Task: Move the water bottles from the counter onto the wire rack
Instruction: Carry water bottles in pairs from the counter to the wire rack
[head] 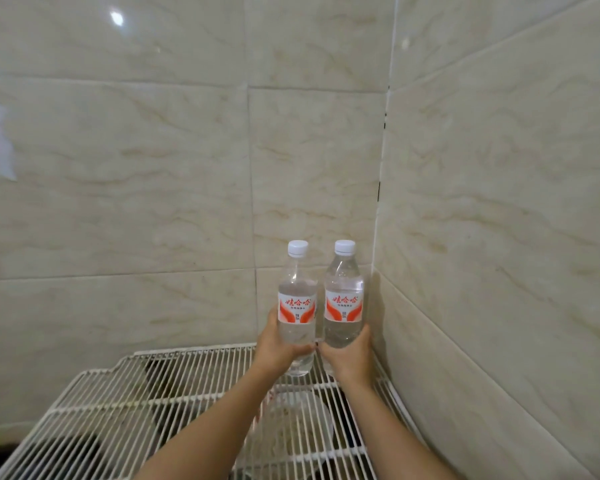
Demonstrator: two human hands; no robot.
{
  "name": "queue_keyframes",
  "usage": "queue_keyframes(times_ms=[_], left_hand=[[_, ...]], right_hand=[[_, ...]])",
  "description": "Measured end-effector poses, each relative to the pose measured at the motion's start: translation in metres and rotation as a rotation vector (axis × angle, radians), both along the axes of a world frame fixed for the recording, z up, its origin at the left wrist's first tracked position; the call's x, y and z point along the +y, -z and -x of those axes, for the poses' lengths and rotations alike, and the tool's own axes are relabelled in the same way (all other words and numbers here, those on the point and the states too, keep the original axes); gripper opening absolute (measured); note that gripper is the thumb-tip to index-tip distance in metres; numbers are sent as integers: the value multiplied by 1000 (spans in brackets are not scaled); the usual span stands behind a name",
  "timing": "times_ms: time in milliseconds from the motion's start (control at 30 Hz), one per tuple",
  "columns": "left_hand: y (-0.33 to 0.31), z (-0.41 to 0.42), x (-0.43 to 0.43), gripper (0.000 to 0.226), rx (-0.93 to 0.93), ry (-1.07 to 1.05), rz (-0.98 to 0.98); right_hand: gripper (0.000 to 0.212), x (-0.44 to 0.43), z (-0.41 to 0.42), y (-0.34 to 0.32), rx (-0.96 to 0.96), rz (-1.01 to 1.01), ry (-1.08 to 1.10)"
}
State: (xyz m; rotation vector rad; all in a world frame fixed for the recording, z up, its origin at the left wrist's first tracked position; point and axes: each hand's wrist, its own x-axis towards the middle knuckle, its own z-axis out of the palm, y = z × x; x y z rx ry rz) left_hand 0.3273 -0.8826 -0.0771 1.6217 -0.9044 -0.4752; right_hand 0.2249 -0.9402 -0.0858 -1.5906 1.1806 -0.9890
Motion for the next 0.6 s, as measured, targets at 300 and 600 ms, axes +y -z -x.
queue_keyframes(times_ms=[300, 600], left_hand=[[10, 7, -20, 83, 42, -108, 51], [1, 4, -2, 102, -34, -55, -96]], right_hand=[[69, -30, 10, 10, -85, 34, -197], [102, -21, 18, 10, -72, 34, -178]])
